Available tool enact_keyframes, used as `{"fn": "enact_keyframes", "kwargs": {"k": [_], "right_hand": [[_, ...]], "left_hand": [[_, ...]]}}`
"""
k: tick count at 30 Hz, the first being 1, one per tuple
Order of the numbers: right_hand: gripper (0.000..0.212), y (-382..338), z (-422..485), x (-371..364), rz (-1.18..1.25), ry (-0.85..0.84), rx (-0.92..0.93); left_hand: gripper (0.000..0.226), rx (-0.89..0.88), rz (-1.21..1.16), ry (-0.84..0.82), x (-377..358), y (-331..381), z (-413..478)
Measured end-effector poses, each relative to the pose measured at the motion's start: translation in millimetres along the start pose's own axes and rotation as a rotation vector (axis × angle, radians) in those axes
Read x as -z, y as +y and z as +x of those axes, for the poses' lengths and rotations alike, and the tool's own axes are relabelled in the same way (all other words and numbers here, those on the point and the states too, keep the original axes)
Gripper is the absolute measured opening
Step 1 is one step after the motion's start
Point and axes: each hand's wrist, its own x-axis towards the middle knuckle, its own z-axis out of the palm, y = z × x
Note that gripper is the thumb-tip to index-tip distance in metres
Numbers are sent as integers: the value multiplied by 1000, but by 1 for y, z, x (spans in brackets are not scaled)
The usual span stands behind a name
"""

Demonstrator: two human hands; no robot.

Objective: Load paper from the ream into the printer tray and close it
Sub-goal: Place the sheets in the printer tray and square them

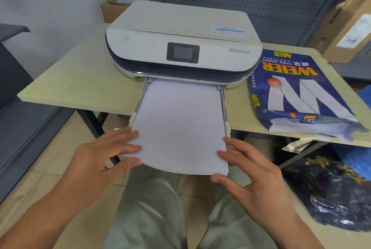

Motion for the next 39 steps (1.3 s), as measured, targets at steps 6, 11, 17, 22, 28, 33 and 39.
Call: {"fn": "enact_keyframes", "kwargs": {"k": [6, 11, 17, 22, 28, 33, 39], "right_hand": [[40, 0, -1, 4, 57, 67, 20], [42, 1, 5, 3, 62, 78, 14], [42, 5, 13, -1, 45, 99, -1], [40, 5, 23, -3, -10, 102, 13], [32, 13, 34, -2, -71, 79, 30], [30, 20, 41, -5, -97, 82, 29], [24, 22, 50, -11, -122, 66, -3]], "left_hand": [[37, -92, 46, 42, -2, 3, -8], [26, -76, 10, 60, -5, 5, 1], [41, -148, 29, 82, -6, 2, 12], [45, -168, 89, 63, -9, -4, 20], [37, -176, 98, 50, -10, -11, 32], [43, -199, 101, 36, -11, -19, 44], [43, -210, 220, -16, -9, -28, 56]]}}
